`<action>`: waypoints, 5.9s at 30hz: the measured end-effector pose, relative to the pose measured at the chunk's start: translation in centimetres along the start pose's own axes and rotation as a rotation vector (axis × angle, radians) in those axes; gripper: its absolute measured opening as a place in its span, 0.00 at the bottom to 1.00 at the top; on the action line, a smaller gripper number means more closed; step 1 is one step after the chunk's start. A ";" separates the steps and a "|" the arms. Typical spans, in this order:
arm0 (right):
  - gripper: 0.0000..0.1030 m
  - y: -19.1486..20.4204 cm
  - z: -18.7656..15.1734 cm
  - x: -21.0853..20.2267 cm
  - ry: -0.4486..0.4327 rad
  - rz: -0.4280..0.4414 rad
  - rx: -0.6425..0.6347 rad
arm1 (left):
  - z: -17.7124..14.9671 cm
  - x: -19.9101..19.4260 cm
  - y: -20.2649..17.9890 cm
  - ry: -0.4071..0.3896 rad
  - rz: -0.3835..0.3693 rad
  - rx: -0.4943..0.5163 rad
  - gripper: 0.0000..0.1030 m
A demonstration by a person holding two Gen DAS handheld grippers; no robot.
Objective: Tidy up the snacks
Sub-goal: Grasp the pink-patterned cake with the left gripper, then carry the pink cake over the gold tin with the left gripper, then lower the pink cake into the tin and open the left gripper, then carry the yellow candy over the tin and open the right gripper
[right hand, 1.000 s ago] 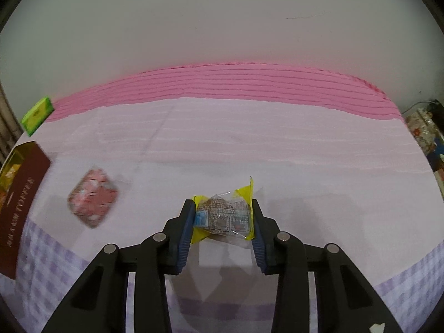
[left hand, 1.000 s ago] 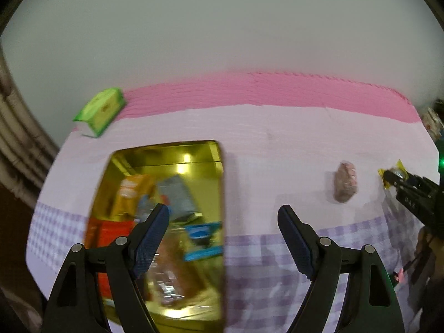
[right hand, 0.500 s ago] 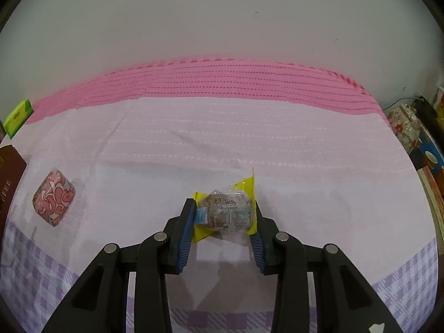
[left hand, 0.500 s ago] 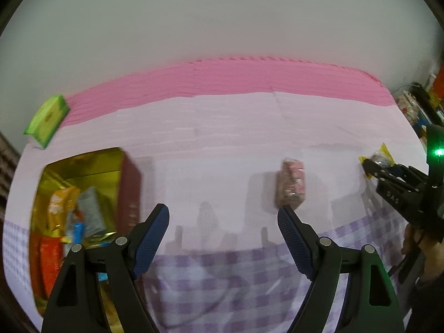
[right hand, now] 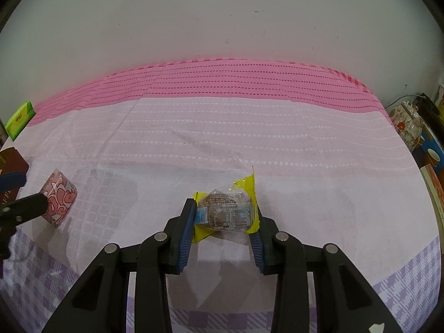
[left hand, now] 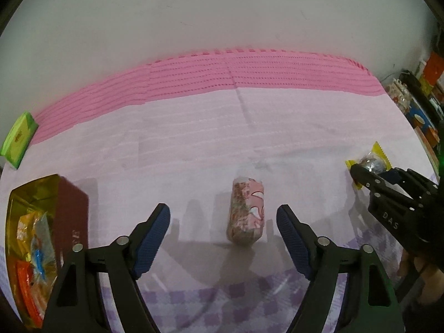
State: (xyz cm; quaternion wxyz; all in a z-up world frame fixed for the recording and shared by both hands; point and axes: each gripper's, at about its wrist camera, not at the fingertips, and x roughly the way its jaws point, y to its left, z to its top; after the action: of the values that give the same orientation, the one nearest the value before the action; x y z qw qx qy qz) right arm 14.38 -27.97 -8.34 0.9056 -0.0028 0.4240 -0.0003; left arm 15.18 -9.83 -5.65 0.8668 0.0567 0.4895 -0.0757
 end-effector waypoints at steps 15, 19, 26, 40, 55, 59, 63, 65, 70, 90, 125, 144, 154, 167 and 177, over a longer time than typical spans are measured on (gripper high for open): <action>0.33 0.1 -0.1 -0.1 0.000 0.004 0.002 | 0.4 2.7 -0.8 0.034 -0.026 -0.002 0.30; 0.33 0.1 -0.1 -0.1 0.000 0.006 0.003 | -0.1 2.4 -0.2 0.030 -0.025 -0.009 0.25; 0.33 0.1 -0.1 -0.1 0.000 0.005 0.003 | -1.5 1.0 1.1 0.038 -0.007 -0.026 0.25; 0.33 0.1 0.0 -0.1 0.001 0.005 0.004 | -2.4 -3.3 2.6 0.010 0.006 -0.068 0.25; 0.34 0.1 0.0 -0.2 0.001 0.006 0.004 | -2.0 -8.6 7.1 -0.048 0.063 -0.153 0.25; 0.34 0.1 0.0 -0.2 0.001 0.006 0.005 | -2.2 -9.7 10.1 -0.050 0.093 -0.189 0.25; 0.34 0.1 0.0 -0.2 0.001 0.005 0.004 | -2.8 -10.3 13.4 -0.039 0.146 -0.232 0.25; 0.34 0.1 -0.1 -0.2 0.001 0.006 0.005 | -3.4 -10.7 15.2 -0.037 0.174 -0.257 0.25; 0.34 0.1 -0.1 -0.1 0.001 0.006 0.005 | -5.0 -11.4 19.2 -0.024 0.243 -0.317 0.25; 0.34 0.1 -0.1 -0.1 0.001 0.007 0.005 | -10.1 -9.1 21.9 0.072 0.254 -0.396 0.25; 0.30 0.2 -0.1 -0.1 -0.002 0.008 0.012 | -9.7 -10.4 21.6 0.019 0.292 -0.311 0.48; 0.29 1.9 0.1 -3.7 -0.048 0.024 0.012 | -11.6 -13.0 24.1 -0.027 0.351 -0.353 0.60; 0.29 11.0 1.2 -7.4 -0.085 0.212 -0.092 | -12.7 -14.0 24.9 -0.039 0.363 -0.374 0.66; 0.29 25.5 1.8 -9.7 -0.067 0.440 -0.255 | -14.3 -15.3 25.9 -0.037 0.370 -0.421 0.67; 0.29 32.4 1.5 -8.2 -0.013 0.485 -0.346 | -15.4 -15.7 26.6 -0.030 0.390 -0.443 0.67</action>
State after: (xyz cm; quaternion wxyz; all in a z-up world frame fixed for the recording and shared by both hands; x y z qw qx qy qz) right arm 10.18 4.45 -1.28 0.8680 -0.0556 0.4004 0.2884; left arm -0.83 20.13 0.54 0.8634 -0.0420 0.4611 0.2001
